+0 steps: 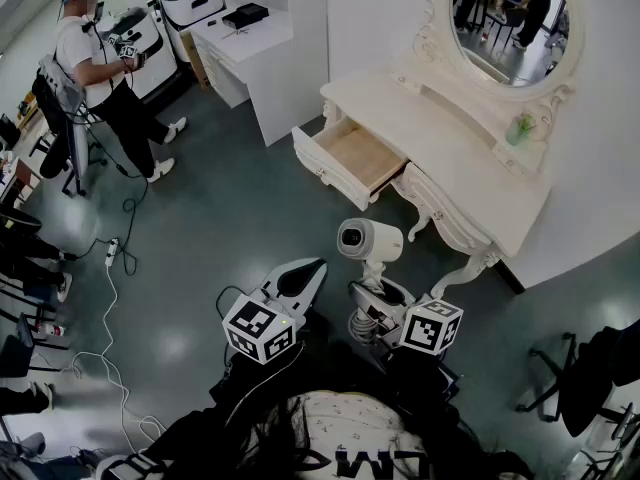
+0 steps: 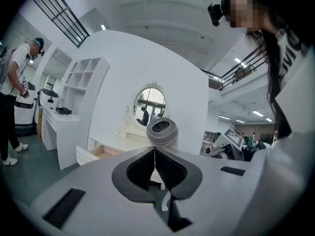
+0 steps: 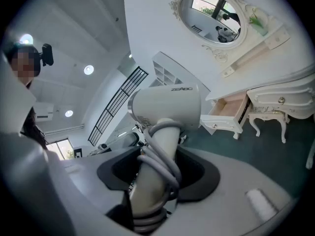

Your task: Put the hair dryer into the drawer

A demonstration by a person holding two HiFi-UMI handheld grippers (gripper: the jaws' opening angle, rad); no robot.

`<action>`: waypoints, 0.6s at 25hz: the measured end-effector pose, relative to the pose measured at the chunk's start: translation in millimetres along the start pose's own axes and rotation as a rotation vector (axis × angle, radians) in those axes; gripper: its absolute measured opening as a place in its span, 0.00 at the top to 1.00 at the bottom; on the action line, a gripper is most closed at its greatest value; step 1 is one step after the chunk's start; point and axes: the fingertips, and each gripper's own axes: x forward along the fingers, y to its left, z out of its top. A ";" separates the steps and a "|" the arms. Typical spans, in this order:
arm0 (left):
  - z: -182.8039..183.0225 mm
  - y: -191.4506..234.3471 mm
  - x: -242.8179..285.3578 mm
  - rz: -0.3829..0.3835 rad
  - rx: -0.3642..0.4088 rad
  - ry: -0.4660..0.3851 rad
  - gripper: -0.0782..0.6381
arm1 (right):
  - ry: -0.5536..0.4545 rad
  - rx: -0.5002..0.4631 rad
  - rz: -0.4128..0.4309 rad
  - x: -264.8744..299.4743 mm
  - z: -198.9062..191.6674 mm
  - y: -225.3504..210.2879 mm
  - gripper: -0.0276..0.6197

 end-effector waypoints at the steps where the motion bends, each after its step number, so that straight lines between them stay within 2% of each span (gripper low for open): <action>1: -0.7 0.5 0.5 -0.001 -0.001 0.003 0.89 | 0.000 0.001 0.000 0.2 -0.2 -0.3 0.60; 15: -7.5 20.1 6.6 0.008 -0.024 0.028 0.89 | 0.020 0.029 0.008 20.3 3.1 -10.8 0.60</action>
